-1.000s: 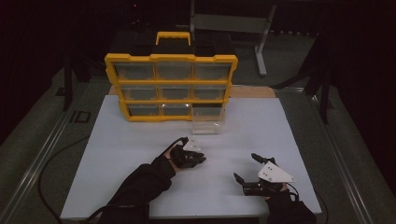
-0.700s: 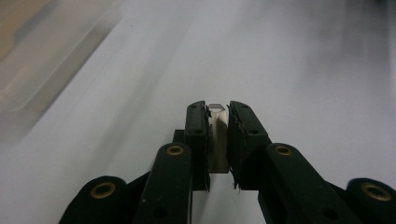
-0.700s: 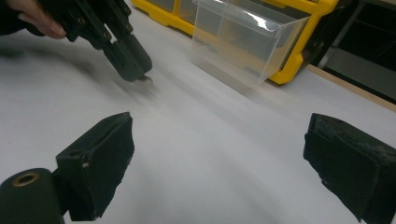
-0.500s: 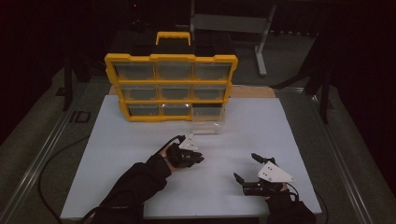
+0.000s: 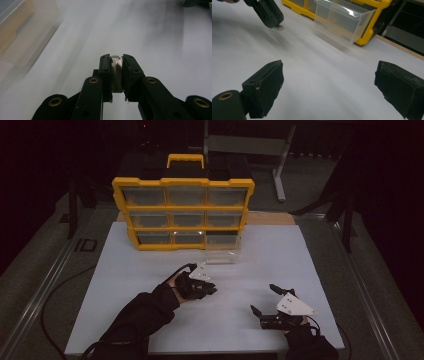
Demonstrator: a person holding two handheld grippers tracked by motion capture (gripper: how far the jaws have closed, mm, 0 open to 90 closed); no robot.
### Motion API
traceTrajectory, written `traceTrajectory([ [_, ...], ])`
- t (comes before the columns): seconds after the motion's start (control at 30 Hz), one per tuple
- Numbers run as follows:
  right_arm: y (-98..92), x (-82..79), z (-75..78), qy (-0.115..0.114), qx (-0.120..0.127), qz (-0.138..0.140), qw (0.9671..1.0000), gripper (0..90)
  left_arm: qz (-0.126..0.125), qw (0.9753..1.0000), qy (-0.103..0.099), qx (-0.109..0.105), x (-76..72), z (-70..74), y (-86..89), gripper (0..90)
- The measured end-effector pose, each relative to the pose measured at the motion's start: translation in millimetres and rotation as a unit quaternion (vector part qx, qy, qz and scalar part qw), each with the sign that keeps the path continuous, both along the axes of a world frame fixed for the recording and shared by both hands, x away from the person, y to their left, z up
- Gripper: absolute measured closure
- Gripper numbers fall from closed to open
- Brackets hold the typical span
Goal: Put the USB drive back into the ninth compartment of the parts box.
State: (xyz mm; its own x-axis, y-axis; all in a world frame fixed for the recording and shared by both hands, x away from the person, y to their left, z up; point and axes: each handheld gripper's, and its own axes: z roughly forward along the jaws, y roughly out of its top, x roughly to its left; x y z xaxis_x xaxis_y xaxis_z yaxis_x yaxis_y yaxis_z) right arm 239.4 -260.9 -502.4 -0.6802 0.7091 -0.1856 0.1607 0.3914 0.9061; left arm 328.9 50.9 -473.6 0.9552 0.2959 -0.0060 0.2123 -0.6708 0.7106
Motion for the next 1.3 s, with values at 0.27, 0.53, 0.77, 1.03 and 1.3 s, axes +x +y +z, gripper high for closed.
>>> traceTrajectory([
  [0.27, -0.1, 0.1, 0.0, -0.001, 0.000, 0.000, 1.0000, 8.2, -0.006, 1.0000, 0.000, -0.003, -0.6, 9.7, 0.5, 79.4],
  [0.53, -0.3, 0.1, 0.2, -0.002, 0.000, 0.000, 1.0000, 8.2, -0.011, 0.9999, -0.004, -0.009, -0.2, 19.0, -0.1, 79.5],
  [0.77, -0.4, 0.4, 0.1, -0.003, -0.001, 0.000, 1.0000, 8.2, -0.008, 0.9998, -0.010, -0.015, 3.0, 30.0, 1.5, 79.5],
  [1.03, -0.4, 0.1, -0.1, -0.001, -0.002, 0.001, 1.0000, 8.2, -0.008, 0.9997, -0.014, -0.016, 6.6, 42.4, 0.4, 79.5],
  [1.3, -0.3, 0.1, 0.0, -0.001, -0.001, 0.000, 1.0000, 8.2, -0.006, 0.9996, -0.018, -0.022, 12.9, 55.2, -1.8, 79.5],
])
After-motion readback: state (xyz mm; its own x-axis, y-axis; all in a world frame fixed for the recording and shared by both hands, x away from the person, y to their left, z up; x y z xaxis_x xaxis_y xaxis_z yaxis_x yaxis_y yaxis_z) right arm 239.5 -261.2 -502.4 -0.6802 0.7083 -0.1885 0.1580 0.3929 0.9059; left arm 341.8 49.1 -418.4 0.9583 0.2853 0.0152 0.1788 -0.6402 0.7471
